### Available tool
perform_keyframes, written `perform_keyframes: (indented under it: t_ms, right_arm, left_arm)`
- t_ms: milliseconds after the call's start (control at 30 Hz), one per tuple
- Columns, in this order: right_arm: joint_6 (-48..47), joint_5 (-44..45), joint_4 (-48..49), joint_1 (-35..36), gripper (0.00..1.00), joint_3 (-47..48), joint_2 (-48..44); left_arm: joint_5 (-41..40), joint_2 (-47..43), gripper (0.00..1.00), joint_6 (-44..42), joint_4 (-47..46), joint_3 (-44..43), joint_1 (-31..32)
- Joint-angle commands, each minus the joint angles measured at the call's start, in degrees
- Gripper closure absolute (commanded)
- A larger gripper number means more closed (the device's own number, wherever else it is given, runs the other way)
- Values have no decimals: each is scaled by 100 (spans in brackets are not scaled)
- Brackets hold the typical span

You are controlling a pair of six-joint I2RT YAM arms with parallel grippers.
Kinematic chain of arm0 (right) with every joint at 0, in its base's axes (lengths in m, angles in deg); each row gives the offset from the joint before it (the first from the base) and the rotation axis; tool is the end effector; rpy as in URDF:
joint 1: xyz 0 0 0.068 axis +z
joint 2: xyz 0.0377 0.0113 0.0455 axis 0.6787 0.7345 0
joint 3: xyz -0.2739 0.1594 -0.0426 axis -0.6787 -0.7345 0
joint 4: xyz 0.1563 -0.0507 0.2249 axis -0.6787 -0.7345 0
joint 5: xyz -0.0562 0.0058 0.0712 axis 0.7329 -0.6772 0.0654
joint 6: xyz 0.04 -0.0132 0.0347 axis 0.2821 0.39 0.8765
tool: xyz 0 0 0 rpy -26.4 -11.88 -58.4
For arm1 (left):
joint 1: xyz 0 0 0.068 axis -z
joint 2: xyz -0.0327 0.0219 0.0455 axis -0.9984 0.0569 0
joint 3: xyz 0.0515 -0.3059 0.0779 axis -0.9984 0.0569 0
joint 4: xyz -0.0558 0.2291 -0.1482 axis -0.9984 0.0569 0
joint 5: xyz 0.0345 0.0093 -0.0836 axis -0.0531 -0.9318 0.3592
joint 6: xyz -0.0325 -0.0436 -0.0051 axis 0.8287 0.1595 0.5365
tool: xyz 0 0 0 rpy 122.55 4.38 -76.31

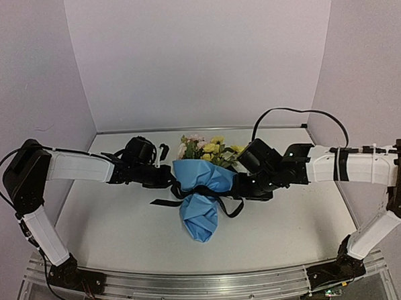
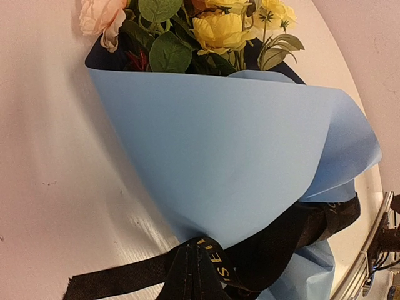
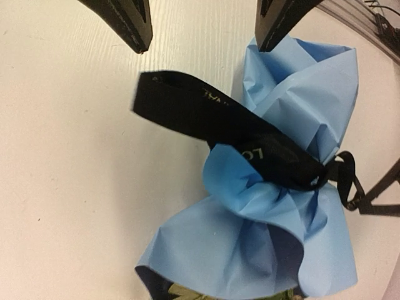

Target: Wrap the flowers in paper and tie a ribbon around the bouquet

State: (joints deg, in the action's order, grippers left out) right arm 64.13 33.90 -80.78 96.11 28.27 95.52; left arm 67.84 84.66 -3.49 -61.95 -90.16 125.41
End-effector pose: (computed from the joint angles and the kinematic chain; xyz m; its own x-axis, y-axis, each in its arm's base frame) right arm 0.2037 0.2683 0.2852 -0.8898 0.0161 -0.4560 -0.1743 0.9116 0.3724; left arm 0.2974 -0.2487 0.2204 -0.8129 0.0859 -0.5761 0.4124 0.7833 -0.4651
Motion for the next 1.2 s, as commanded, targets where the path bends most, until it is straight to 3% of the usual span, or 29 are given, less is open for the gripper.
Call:
perform_keyframes:
  t_ms: [0,133,567,867,1167]
  right_arm:
    - [-74,-101,546,-477,51,-493,-168]
    - [0,-464,1055,-854,56,-802,-4]
    - [-291,-1267,2164,-1352,59,-252,1702]
    - [-502,-2238,2905,-1257,64,-970,1174]
    - [-581,-2014,2859,-997,68,-1228,709]
  left_arm:
    - [-2,-190,100,-129,33,-154,3]
    - [-9,-156,100,-174,127,-259,0]
    - [42,-145,100,-220,214,-352,0]
    - [85,-164,100,-195,158,-304,-1]
    - [95,-188,100,-184,127,-267,0]
